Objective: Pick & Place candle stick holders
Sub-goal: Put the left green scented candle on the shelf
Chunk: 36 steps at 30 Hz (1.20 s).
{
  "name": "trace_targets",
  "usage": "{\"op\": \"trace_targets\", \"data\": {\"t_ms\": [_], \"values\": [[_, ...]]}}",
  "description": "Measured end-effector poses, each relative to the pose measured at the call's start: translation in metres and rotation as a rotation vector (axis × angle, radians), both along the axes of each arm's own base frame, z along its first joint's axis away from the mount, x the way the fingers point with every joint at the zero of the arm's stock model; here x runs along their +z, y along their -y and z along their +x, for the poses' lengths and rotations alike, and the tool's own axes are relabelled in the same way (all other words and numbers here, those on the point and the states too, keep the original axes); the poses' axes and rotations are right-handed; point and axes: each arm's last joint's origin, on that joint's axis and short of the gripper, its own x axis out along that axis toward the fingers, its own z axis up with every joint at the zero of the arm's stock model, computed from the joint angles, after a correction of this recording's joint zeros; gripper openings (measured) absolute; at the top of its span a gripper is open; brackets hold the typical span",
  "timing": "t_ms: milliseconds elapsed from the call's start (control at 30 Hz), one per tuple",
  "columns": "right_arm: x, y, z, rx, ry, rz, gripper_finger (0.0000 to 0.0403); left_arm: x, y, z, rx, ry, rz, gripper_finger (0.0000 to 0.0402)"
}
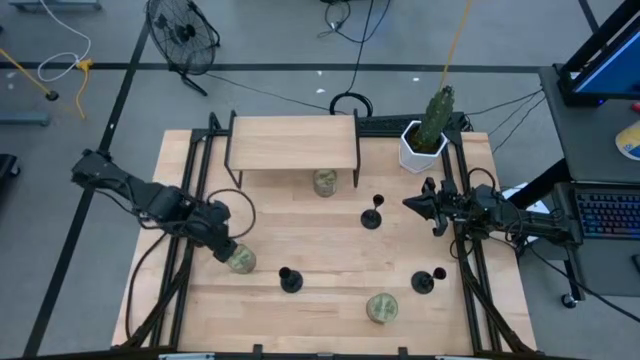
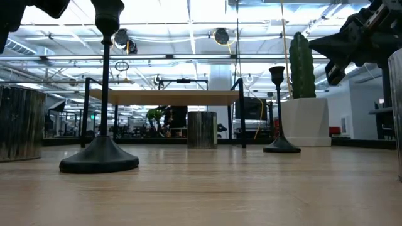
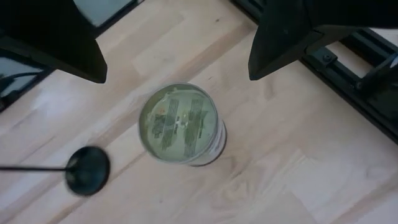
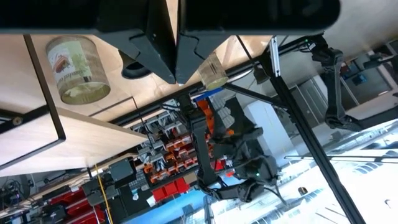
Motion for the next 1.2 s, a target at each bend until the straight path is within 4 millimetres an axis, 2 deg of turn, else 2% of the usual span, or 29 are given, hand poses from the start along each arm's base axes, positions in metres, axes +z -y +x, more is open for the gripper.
{"op": "trace_targets", "data": {"t_ms": [167,367,833,1200], "values": [[0.0,0.0,0.0,0.0,0.0,0.0,0.0002,-0.006,0.005,0.006,-0.027,-0.031,0.006,0.0399],[0.001,0.0,0.0,0.0,0.008,-0.001,0.0002,-0.006,0.007,0.012,-0.043,0.012,0.013,0.04],[0.005,0.0,-0.001,0.0,0.051,-0.008,0.0002,-0.008,0.008,0.013,-0.101,0.015,0.037,0.04],[0.005,0.0,-0.001,0.0,0.05,-0.007,0.0002,-0.024,0.015,0.029,-0.11,-0.066,0.083,0.04]]}}
